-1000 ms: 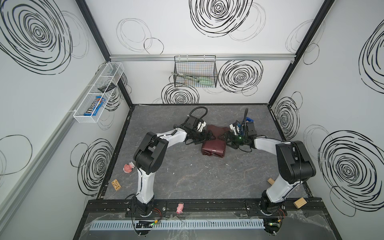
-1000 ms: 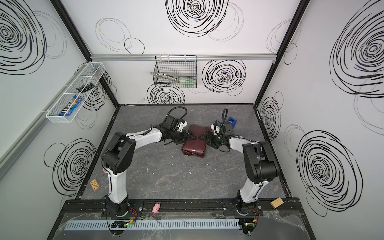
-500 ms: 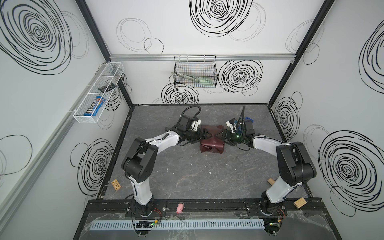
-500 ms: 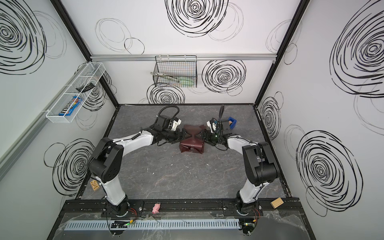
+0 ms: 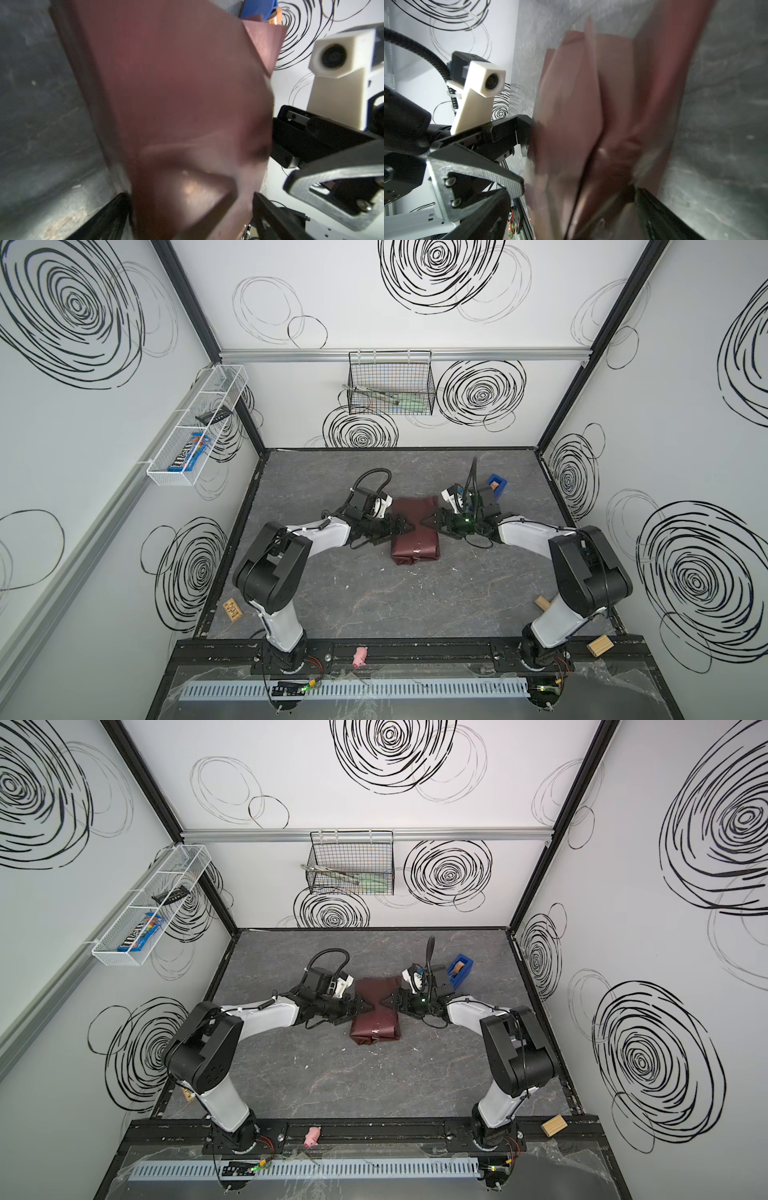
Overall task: Wrap a gift box in wrapping paper
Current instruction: Move the gift box to the top-center of the table, then stand up the gift box at the center of the table.
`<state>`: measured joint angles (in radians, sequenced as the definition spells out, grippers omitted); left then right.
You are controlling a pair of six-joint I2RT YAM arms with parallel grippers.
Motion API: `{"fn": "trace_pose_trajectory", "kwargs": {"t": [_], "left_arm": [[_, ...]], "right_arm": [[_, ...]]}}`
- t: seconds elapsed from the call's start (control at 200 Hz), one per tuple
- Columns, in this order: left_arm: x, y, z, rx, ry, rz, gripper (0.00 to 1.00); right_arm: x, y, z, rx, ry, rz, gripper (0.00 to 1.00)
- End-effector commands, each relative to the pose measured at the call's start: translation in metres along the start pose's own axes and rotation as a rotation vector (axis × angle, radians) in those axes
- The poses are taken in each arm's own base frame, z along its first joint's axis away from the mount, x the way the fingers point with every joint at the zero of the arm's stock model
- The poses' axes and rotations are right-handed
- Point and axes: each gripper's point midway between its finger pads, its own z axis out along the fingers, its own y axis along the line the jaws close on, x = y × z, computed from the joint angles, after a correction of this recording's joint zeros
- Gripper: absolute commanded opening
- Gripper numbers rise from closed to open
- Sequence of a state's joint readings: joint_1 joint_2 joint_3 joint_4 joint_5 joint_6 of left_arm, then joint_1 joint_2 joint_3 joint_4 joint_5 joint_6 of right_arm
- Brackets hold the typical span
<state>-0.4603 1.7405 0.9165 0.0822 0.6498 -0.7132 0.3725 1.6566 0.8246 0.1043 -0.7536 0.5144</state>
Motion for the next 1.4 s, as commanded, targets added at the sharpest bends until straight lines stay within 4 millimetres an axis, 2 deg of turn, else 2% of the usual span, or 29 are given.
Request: {"fn": "trace_pose_trajectory", "kwargs": {"t": [0.0,0.16,0.335,0.58,0.735,0.831,1.011,1.146,1.396], "left_arm": [[-0.01,-0.023,-0.014,0.076,-0.071,0.061,0.96],[-0.021,-0.022,-0.015,0.074,-0.08,0.068,0.96],[-0.035,-0.022,-0.005,0.064,-0.07,0.067,0.96],[-0.043,-0.019,0.007,0.069,-0.052,0.051,0.96],[-0.044,-0.02,0.011,0.079,-0.052,0.039,0.96],[-0.048,-0.029,0.005,0.093,-0.069,0.055,0.96],[-0.054,-0.053,-0.014,0.127,-0.104,0.103,0.96],[-0.057,-0.067,-0.031,0.148,-0.136,0.129,0.96],[-0.045,-0.072,-0.047,0.18,-0.159,0.138,0.96]], "right_arm": [[0.006,-0.003,-0.007,0.014,-0.011,-0.007,0.97],[-0.004,-0.008,-0.009,0.036,-0.004,-0.02,0.97],[-0.02,-0.015,-0.007,0.04,0.019,-0.007,0.97],[-0.02,0.0,0.01,-0.01,0.066,-0.026,0.97],[-0.022,0.002,0.016,-0.02,0.068,-0.02,0.97],[-0.028,0.009,0.015,-0.029,0.056,-0.038,0.97],[-0.044,0.036,0.004,-0.071,0.008,-0.093,0.97],[-0.048,0.056,-0.005,-0.101,-0.023,-0.132,0.97],[-0.044,0.077,-0.02,-0.126,-0.074,-0.176,0.97]]}}
